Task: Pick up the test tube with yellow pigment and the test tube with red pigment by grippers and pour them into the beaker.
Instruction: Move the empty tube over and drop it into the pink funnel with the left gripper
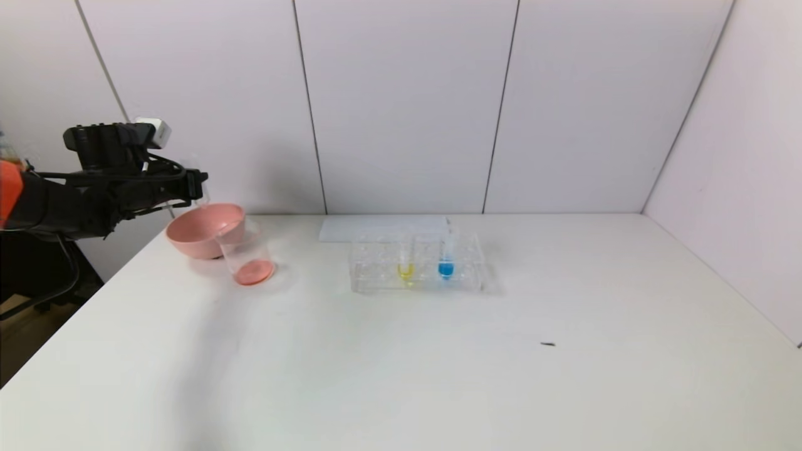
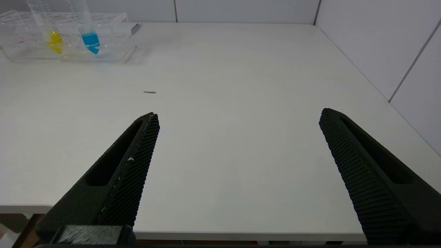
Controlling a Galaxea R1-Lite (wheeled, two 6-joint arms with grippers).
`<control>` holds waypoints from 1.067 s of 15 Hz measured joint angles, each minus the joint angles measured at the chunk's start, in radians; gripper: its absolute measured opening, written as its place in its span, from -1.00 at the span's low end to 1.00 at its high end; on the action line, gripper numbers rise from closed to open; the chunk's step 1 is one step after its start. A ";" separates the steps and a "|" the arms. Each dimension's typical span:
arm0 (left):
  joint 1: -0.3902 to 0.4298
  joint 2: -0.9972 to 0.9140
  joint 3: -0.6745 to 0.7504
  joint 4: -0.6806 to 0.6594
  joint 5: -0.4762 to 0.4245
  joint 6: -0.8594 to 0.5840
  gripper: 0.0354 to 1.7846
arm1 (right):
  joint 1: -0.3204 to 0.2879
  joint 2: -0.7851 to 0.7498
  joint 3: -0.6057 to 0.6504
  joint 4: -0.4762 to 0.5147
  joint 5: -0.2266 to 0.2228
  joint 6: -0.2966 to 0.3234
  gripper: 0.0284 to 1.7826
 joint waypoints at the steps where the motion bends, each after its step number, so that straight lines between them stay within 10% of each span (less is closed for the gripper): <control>1: 0.000 0.013 -0.009 0.000 0.000 0.000 -0.53 | 0.000 0.000 0.000 0.000 0.000 0.000 0.91; 16: 0.040 0.151 -0.082 0.003 -0.007 0.006 -0.53 | 0.000 0.000 0.000 0.000 0.000 0.000 0.91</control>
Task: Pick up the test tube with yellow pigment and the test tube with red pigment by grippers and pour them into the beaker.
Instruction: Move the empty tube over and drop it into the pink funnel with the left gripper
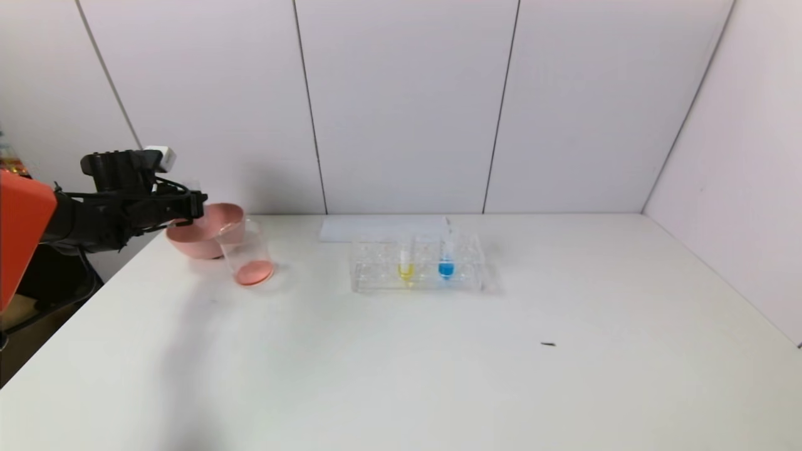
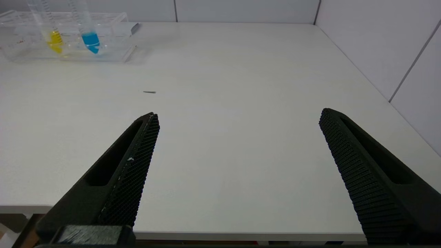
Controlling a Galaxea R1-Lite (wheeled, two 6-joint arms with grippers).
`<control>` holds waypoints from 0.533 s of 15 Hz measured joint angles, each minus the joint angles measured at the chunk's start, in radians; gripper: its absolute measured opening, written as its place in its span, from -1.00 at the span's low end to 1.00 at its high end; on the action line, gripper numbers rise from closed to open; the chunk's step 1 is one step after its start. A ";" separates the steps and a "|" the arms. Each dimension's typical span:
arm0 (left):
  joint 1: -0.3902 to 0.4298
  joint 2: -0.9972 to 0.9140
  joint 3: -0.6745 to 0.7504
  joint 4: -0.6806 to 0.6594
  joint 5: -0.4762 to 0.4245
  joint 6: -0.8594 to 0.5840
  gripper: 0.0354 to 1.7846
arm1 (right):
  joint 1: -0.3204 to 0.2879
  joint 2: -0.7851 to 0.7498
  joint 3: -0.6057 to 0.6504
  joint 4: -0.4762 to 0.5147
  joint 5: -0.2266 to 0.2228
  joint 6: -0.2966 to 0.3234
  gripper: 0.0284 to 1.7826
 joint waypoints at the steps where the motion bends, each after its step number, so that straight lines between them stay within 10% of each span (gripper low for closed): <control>1: 0.001 0.003 -0.001 0.000 0.000 0.000 -0.53 | 0.000 0.000 0.000 0.000 0.000 0.000 0.91; 8: 0.008 0.013 -0.013 0.005 -0.018 -0.003 -0.04 | 0.000 0.000 0.000 0.000 0.000 0.000 0.91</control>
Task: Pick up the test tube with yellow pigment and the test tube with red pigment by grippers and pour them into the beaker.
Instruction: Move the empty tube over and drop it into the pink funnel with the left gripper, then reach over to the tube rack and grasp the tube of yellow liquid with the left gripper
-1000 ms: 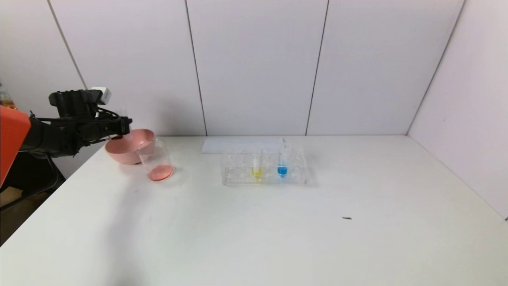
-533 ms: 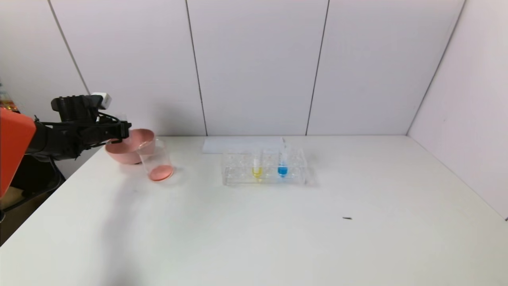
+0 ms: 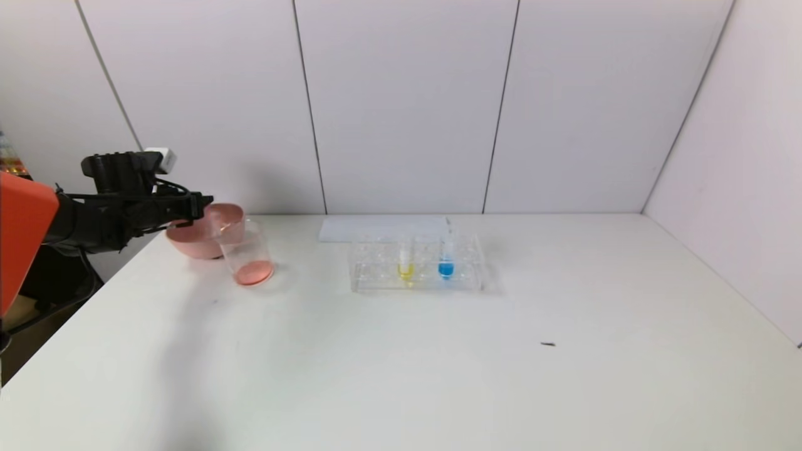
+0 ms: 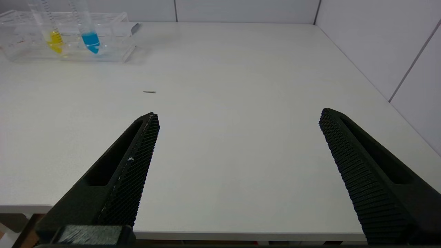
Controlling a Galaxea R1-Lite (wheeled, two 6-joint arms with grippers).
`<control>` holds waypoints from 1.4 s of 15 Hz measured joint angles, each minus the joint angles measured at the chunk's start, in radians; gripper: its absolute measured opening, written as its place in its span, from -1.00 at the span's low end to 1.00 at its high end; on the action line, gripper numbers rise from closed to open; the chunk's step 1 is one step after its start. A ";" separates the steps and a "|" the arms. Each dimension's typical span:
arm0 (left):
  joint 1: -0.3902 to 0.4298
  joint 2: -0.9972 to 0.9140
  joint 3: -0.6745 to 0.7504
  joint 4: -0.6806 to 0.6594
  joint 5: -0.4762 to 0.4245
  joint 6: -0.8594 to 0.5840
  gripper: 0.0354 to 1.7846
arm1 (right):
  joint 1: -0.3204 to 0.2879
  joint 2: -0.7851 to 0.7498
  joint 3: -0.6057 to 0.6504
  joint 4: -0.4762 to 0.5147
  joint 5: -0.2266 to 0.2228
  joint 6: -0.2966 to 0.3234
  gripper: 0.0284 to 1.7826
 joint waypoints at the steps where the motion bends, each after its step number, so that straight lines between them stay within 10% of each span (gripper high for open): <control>1: 0.001 0.000 -0.001 0.000 0.000 0.000 0.14 | 0.000 0.000 0.000 0.000 0.000 0.000 0.91; 7: -0.001 -0.028 0.019 -0.003 0.000 0.003 0.95 | 0.000 0.000 0.000 0.000 0.000 0.000 0.91; 21: -0.053 -0.421 0.287 0.042 -0.018 0.005 0.98 | 0.000 0.000 0.000 0.000 0.000 0.000 0.91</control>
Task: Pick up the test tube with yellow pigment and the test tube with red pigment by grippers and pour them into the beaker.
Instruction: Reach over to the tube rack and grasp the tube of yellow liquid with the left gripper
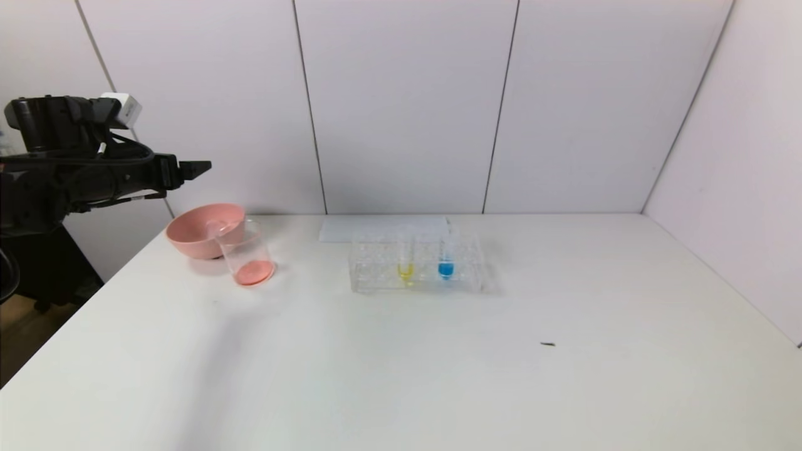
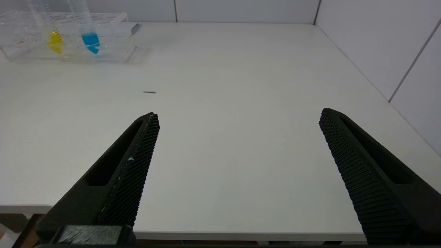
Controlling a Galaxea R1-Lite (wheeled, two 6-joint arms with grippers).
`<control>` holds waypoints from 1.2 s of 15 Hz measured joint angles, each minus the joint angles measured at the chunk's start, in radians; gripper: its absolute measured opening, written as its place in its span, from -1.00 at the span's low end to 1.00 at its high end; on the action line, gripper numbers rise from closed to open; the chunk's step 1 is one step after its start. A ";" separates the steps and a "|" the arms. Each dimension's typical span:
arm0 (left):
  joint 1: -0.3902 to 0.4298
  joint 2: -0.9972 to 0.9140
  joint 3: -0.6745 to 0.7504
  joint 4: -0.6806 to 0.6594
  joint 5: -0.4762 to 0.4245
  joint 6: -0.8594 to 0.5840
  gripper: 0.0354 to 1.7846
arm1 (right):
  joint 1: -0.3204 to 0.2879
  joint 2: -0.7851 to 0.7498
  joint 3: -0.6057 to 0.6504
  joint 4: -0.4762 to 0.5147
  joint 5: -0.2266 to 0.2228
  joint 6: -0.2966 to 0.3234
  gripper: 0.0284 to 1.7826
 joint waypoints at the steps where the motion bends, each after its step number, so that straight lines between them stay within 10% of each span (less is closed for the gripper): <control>1: -0.011 -0.034 0.031 0.000 0.000 -0.002 0.98 | 0.000 0.000 0.000 0.000 0.000 0.000 0.91; 18: -0.285 -0.448 0.447 -0.009 0.016 -0.084 0.98 | 0.000 0.000 0.000 0.000 0.000 0.000 0.91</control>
